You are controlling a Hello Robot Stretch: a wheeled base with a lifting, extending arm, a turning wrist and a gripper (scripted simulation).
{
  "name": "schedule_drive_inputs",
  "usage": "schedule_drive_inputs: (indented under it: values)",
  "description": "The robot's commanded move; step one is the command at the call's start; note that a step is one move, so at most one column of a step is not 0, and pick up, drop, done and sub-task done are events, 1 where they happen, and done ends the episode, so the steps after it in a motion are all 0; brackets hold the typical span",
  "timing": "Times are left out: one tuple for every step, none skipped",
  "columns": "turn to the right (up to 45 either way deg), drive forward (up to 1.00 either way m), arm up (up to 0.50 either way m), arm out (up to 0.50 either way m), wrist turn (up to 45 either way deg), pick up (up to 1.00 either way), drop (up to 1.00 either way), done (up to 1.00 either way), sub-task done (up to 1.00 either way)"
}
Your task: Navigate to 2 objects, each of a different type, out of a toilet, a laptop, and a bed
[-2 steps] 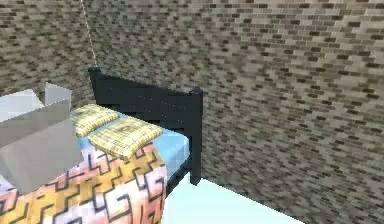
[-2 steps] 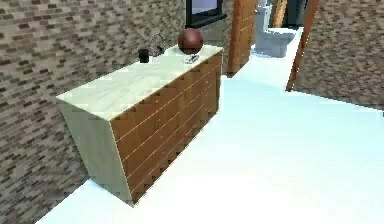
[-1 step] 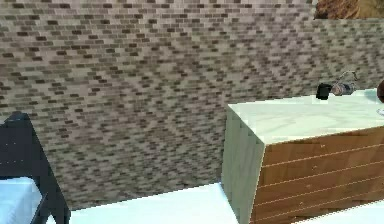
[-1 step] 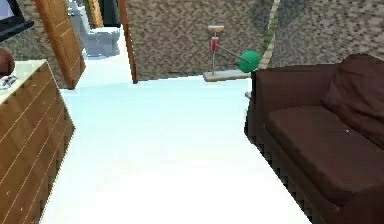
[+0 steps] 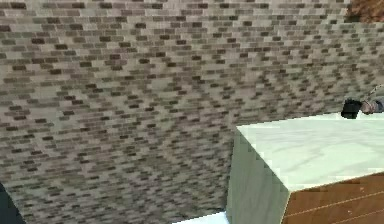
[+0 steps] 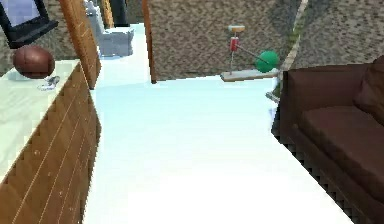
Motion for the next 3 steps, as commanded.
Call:
schedule_drive_inputs:
  values:
    - [-45.0, 0.00, 0.00, 0.00, 0.0, 0.00, 0.00, 0.00, 0.00]
    - [-45.0, 0.00, 0.00, 0.00, 0.0, 0.00, 0.00, 0.00, 0.00]
    - [-12.0, 0.00, 0.00, 0.00, 0.0, 0.00, 0.00, 0.00, 0.00]
